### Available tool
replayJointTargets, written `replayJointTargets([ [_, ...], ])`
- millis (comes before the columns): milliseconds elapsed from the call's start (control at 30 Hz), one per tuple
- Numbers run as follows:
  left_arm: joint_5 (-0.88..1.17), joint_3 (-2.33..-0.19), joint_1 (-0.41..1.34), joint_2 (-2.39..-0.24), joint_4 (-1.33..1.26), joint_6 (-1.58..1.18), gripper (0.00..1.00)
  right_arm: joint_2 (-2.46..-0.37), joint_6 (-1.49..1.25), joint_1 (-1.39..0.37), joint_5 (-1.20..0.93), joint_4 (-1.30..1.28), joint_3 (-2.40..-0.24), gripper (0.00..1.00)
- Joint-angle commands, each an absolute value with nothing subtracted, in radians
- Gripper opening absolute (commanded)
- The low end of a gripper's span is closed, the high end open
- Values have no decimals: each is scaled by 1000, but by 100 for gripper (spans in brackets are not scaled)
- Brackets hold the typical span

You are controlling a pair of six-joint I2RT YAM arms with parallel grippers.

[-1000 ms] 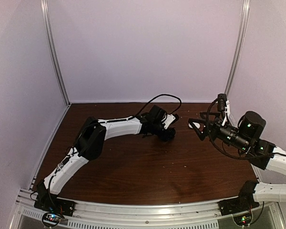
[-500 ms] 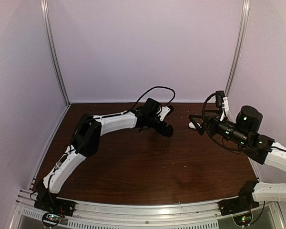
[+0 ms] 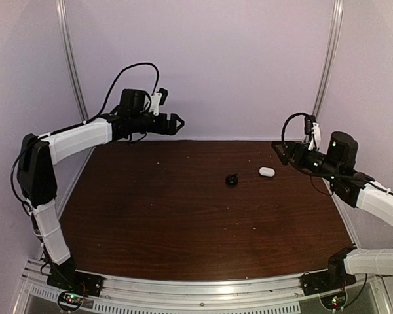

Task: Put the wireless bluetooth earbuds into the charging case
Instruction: Reset both arms

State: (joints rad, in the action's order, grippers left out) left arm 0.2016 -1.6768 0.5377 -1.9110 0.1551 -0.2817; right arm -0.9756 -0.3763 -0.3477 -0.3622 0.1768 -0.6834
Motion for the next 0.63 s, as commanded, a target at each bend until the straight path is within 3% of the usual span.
replayJointTargets([
  [0, 129, -1395, 462, -1734, 55, -394, 98, -983, -420, -260, -458, 234, -653, 100],
  [300, 25, -933, 419, -1433, -45, -496, 98, -988, -477, -158, -530, 373, -477, 100],
  [600, -51, -770, 419, -1308, -63, -524, 98, -977, -463, -156, -522, 395, -380, 100],
])
